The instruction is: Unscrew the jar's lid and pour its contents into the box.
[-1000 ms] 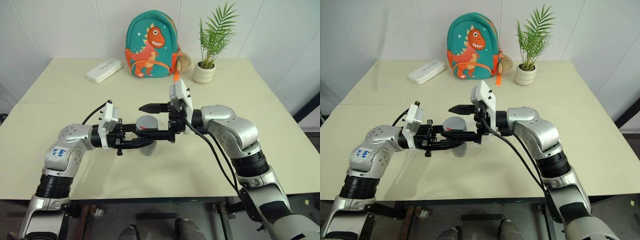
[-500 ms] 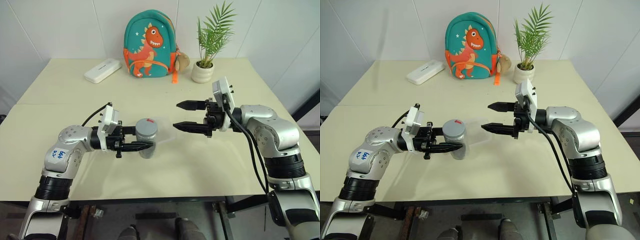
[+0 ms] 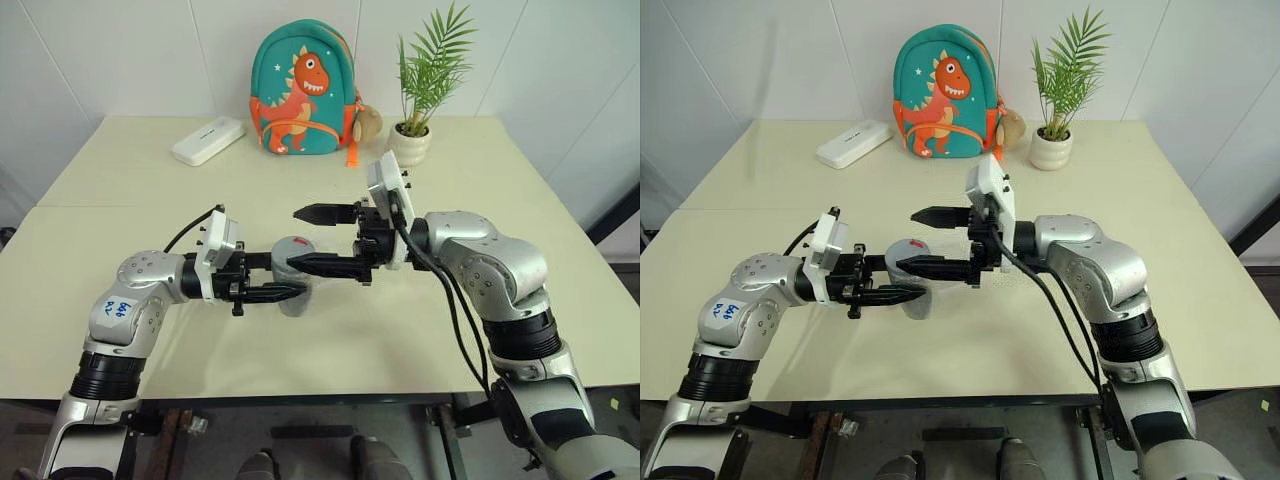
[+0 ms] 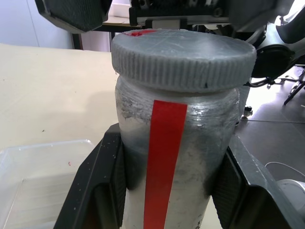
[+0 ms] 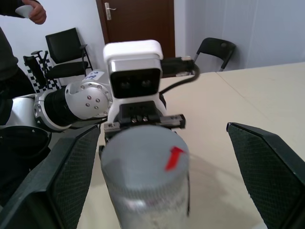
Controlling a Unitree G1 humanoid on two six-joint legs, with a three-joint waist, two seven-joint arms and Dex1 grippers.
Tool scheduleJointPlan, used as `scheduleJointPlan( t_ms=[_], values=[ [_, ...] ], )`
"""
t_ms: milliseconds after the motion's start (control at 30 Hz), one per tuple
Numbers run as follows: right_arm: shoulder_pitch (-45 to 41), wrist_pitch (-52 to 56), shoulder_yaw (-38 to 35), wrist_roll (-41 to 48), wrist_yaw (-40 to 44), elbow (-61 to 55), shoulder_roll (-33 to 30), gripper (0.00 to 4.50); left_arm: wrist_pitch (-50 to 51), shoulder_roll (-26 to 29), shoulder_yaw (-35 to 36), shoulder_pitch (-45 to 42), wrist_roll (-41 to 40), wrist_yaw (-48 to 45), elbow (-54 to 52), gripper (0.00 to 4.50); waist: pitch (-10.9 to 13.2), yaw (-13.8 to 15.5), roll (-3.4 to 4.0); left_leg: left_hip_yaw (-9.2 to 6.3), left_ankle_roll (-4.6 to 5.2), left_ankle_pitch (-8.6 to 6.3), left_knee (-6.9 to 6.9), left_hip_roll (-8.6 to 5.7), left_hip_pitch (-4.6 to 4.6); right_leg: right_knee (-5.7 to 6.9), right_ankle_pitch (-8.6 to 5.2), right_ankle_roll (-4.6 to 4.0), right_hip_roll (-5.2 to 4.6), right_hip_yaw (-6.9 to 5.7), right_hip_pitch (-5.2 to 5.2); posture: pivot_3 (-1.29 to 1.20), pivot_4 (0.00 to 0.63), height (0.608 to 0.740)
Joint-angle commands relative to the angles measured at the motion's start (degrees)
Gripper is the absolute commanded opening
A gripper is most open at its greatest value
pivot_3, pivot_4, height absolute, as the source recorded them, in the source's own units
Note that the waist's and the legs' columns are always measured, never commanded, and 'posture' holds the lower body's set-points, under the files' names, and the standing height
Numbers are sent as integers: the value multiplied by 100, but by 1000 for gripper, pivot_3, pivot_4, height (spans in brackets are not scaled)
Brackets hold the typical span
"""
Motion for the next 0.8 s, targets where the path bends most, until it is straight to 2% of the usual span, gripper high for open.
scheduleJointPlan(
  t_ms=[33,367,800],
  values=[
    [-127,74,132,-27,-179,-231,152,4466,-73,-22,64,-41,-104,-18,-172,1909,0,-7,0,0,0,0,1,0,0,0,0,0,0,0,0,0,150,740],
    [-231,-23,269,-170,-360,-126,473,4466,-50,-89,46,-60,-98,24,-192,1909,0,-5,0,0,0,0,0,0,0,3,0,0,1,0,-2,0,150,740],
    [-64,-278,58,-399,-77,196,-67,4466,-101,-92,50,-94,-74,13,-111,1909,0,-7,0,0,0,0,0,0,0,3,0,0,1,0,-2,0,150,740]
  ],
)
